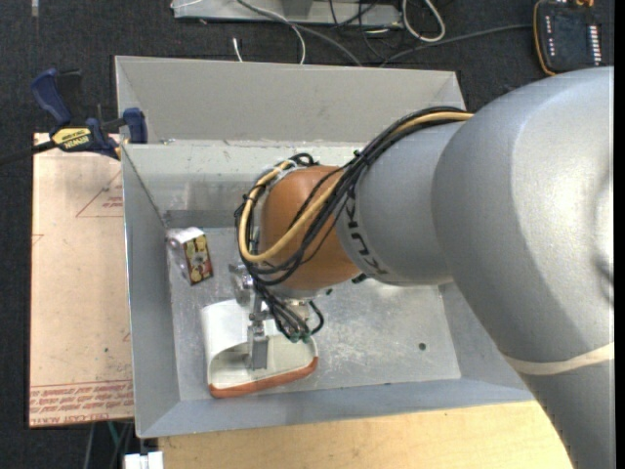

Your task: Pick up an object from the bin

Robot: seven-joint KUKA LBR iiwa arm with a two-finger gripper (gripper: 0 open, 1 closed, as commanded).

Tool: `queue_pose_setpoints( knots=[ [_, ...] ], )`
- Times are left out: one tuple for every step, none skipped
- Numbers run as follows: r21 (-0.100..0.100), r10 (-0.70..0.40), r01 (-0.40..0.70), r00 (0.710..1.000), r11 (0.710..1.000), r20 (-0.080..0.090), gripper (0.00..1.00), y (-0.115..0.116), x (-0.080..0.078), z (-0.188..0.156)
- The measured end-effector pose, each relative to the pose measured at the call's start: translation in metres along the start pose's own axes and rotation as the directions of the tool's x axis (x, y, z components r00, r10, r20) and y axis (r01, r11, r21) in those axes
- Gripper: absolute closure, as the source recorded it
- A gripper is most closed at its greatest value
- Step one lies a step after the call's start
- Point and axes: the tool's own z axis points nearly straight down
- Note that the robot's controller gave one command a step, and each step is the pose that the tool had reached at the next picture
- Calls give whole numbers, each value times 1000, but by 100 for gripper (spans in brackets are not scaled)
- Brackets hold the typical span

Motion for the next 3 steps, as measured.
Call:
queue_pose_setpoints(
  knots=[
    [3, -13, 13, 1000, 1000, -9, 0, 3, 3, -8],
    [-6, -3, 3, 1000, 1000, 14, 100, 4, -5, -9],
    [-6, -2, 2, 1000, 1000, 14, 100, 4, -5, -9]
  ],
)
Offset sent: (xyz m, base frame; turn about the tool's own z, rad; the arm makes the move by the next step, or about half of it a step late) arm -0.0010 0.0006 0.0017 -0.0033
